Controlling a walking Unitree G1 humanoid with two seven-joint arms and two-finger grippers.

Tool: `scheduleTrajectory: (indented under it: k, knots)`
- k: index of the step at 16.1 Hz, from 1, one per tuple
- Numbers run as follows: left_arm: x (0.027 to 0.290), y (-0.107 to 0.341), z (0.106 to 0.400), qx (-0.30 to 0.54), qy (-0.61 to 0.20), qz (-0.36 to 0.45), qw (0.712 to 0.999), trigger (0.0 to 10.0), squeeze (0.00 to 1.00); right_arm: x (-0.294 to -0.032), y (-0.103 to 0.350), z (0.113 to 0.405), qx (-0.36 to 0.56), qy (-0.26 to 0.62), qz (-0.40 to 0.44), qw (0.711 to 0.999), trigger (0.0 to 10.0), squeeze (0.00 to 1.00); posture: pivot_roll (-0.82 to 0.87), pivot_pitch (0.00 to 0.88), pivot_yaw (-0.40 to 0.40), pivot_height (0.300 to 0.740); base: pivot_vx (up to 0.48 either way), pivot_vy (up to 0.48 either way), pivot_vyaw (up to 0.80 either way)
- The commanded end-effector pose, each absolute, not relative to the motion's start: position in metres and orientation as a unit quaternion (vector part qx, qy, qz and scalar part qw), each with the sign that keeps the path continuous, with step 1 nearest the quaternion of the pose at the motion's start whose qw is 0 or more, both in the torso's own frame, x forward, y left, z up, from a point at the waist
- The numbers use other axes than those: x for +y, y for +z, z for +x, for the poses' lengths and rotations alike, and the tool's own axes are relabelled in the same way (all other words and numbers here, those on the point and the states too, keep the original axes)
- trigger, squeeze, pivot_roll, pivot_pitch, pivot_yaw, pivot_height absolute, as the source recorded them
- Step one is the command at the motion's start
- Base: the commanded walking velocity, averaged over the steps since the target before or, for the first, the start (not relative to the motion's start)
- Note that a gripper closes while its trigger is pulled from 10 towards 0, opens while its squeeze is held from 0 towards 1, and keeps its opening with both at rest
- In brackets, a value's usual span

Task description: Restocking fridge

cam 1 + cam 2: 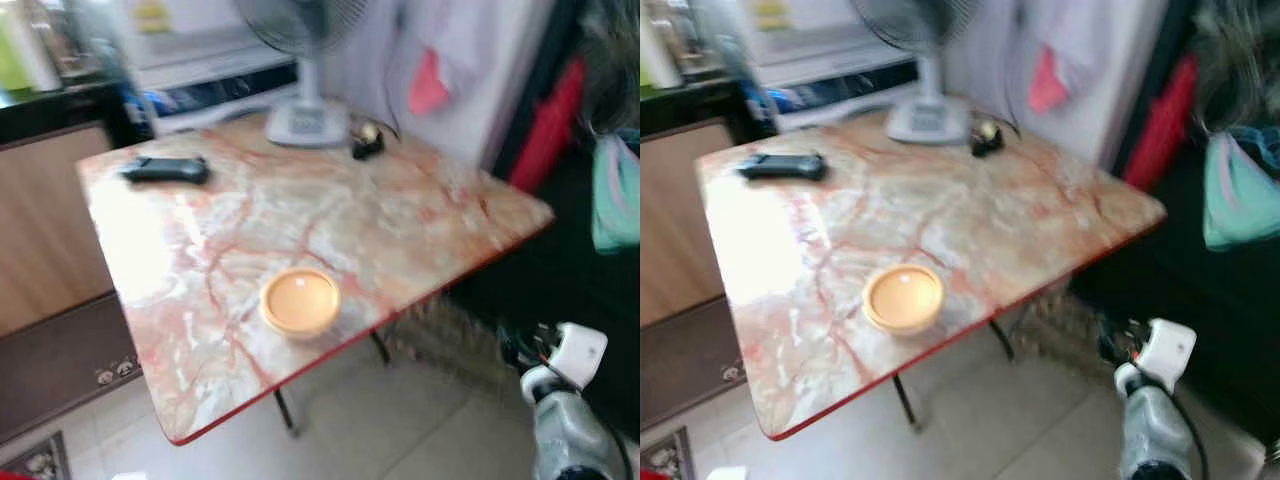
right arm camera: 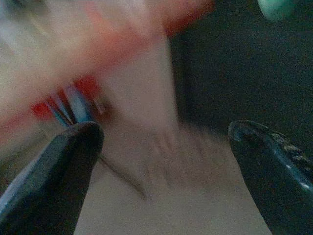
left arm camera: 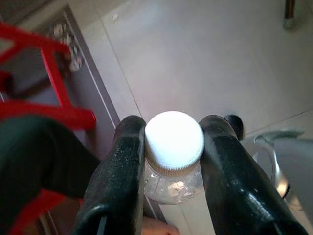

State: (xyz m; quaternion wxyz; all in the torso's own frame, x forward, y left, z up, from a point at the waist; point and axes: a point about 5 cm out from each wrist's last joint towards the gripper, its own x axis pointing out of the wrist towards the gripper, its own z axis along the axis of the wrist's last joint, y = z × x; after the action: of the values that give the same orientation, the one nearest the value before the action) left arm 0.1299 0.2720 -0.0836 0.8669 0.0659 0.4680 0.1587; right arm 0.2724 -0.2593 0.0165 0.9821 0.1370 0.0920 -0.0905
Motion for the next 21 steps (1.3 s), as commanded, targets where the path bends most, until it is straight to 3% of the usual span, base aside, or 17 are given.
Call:
scheduleTrajectory:
  k: [1, 6, 9, 13, 21]
  knots:
    - [0.27, -0.085, 0.128, 0.473, 0.158, 0.064, 0.864, 10.0, 0.0, -0.25, -0.005, 0.252, 0.119, -0.09, 0.172, 0.974, 10.0, 0.0, 0.07, 0.0, 0.001, 0.74, 0.0, 0.0, 0.0]
    - [0.274, -0.084, 0.126, 0.472, 0.16, 0.071, 0.864, 10.0, 0.0, -0.256, 0.012, 0.261, 0.062, -0.061, 0.171, 0.981, 10.0, 0.0, 0.07, 0.0, -0.004, 0.74, 0.0, 0.0, 0.0]
    - [0.273, -0.086, 0.124, 0.476, 0.162, 0.068, 0.862, 10.0, 0.0, -0.259, -0.027, 0.232, 0.232, -0.089, 0.132, 0.96, 10.0, 0.0, 0.06, 0.0, -0.013, 0.74, 0.0, 0.0, 0.0]
    - [0.267, -0.087, 0.126, 0.476, 0.158, 0.066, 0.862, 10.0, 0.0, -0.248, -0.06, 0.199, 0.371, -0.085, 0.092, 0.92, 10.0, 0.0, 0.09, 0.0, -0.025, 0.74, 0.0, 0.0, 0.0]
    - [0.256, -0.089, 0.132, 0.477, 0.155, 0.057, 0.863, 10.0, 0.0, -0.221, -0.079, 0.182, 0.444, -0.082, 0.076, 0.889, 10.0, 0.0, 0.11, 0.0, -0.039, 0.74, 0.0, 0.0, 0.0]
